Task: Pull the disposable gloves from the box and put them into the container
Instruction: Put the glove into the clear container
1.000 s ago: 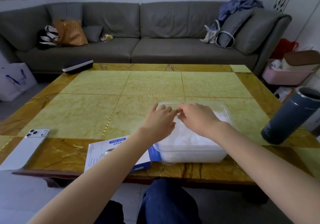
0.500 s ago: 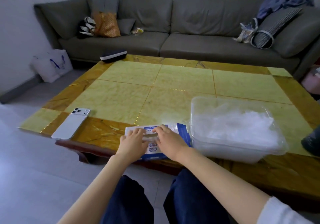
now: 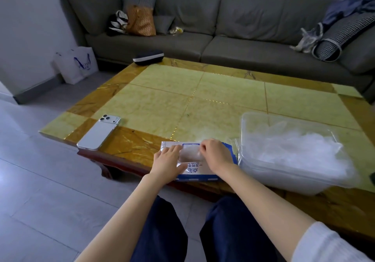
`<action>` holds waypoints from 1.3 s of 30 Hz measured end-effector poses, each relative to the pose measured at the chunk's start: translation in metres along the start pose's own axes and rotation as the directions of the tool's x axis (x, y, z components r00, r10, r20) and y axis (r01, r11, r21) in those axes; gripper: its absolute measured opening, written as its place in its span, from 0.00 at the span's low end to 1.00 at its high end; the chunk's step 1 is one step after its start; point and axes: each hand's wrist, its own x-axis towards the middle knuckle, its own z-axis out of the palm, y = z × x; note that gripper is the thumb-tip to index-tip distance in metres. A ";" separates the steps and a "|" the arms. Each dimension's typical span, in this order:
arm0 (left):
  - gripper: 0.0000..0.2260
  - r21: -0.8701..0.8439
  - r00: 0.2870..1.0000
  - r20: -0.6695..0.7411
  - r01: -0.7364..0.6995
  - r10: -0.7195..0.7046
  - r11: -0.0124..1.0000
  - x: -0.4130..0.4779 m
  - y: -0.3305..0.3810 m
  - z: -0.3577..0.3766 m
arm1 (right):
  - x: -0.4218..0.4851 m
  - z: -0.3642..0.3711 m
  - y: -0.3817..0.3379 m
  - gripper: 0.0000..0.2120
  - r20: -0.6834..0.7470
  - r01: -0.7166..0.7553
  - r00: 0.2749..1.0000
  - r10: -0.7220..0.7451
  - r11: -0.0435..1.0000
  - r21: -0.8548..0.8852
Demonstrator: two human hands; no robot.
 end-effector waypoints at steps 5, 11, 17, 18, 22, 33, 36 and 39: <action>0.28 0.004 1.000 0.002 0.011 -0.011 1.000 0.000 0.001 -0.002 | 0.001 -0.004 0.007 0.11 -0.080 -0.117 0.989 0.122 0.991 0.061; 0.29 0.030 1.000 0.000 0.016 -0.016 0.999 0.002 0.002 -0.001 | -0.004 0.002 0.004 0.20 0.005 0.099 0.995 -0.099 0.995 -0.004; 0.27 -0.005 1.000 -0.012 0.000 0.000 1.000 0.002 0.000 0.000 | 0.006 -0.006 -0.008 0.08 -0.023 0.132 0.991 -0.132 0.991 0.017; 0.27 -0.002 1.000 -0.014 0.000 0.000 1.000 0.002 -0.001 0.000 | 0.008 -0.010 -0.007 0.10 -0.018 0.110 0.994 -0.110 0.994 0.009; 0.27 0.003 1.000 -0.010 0.003 -0.003 1.000 0.004 -0.002 0.000 | 0.012 -0.031 0.001 0.19 -0.044 0.017 0.999 -0.019 0.999 -0.030; 0.27 0.038 1.000 0.002 0.009 -0.009 0.999 0.004 0.001 -0.001 | 0.015 -0.069 0.008 0.17 -0.335 0.014 0.941 0.056 0.979 0.201; 0.27 0.042 1.000 0.015 0.000 -0.001 0.999 0.003 0.002 -0.003 | 0.016 -0.098 0.006 0.15 -0.465 0.070 0.884 0.047 0.970 0.232; 0.28 -0.027 0.997 0.071 -0.023 0.025 0.999 0.003 0.000 -0.011 | 0.012 -0.127 0.003 0.12 -0.504 0.119 0.864 0.015 0.966 0.231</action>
